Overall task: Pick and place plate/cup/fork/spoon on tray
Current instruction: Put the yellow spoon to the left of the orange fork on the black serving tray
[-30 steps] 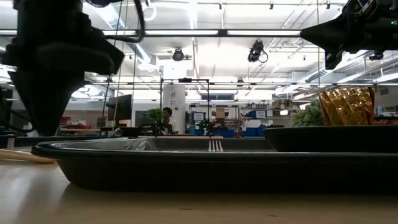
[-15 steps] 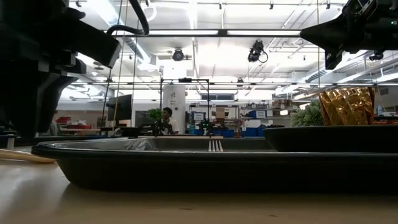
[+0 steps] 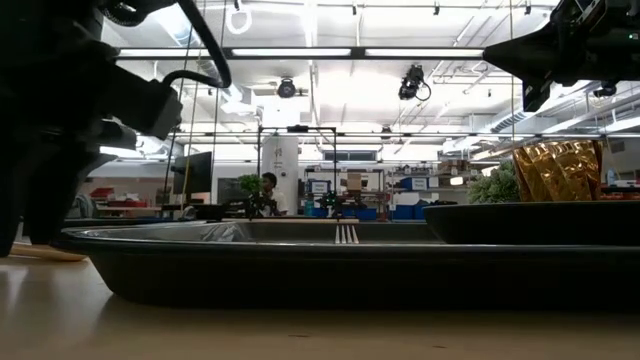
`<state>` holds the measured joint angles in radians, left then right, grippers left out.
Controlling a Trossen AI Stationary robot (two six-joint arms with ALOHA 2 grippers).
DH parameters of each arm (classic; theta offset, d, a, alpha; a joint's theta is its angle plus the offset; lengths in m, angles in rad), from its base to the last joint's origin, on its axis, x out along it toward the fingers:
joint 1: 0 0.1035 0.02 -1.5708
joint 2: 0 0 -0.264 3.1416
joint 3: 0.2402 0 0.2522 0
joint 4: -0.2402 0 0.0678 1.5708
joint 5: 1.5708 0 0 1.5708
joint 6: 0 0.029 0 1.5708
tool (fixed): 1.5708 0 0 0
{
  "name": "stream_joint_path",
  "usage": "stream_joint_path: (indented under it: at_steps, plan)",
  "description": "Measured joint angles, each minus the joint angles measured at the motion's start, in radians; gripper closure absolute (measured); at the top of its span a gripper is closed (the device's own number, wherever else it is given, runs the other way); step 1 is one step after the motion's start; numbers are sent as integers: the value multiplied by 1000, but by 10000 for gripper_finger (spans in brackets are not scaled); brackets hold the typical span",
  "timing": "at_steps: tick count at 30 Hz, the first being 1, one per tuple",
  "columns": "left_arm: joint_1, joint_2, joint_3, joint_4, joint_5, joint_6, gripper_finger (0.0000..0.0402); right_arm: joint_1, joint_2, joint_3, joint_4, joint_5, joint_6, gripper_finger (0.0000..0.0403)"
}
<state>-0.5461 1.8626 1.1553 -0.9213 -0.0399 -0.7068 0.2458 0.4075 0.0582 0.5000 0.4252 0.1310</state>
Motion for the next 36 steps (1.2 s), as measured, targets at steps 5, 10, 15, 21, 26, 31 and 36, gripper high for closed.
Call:
stream_joint_path:
  at_steps: [5, 10, 15, 21, 26, 31, 36]
  plan:
    - [0, 0, 1, -3, -4, 78, 241, 0, 0, 0, 0, 0, 0, 376]
    - [0, 4, 29, 11, 3, 229, 257, 0, 0, 0, 0, 0, 0, 376]
    - [0, 4, 62, -13, 2, 295, 260, 0, 0, 0, 0, 0, 0, 376]
    - [-5, 4, 62, -62, -8, 292, 260, 0, 0, 0, 0, 0, 0, 376]
    - [-8, 4, 29, -51, -9, 292, 260, 0, 0, 0, 0, 0, 0, 376]
    - [-7, 3, -13, -39, -16, 292, 260, 0, 0, 0, 0, 0, 0, 376]
    - [-8, 2, -29, -27, -19, 331, 260, 0, 0, 0, 0, 0, 0, 376]
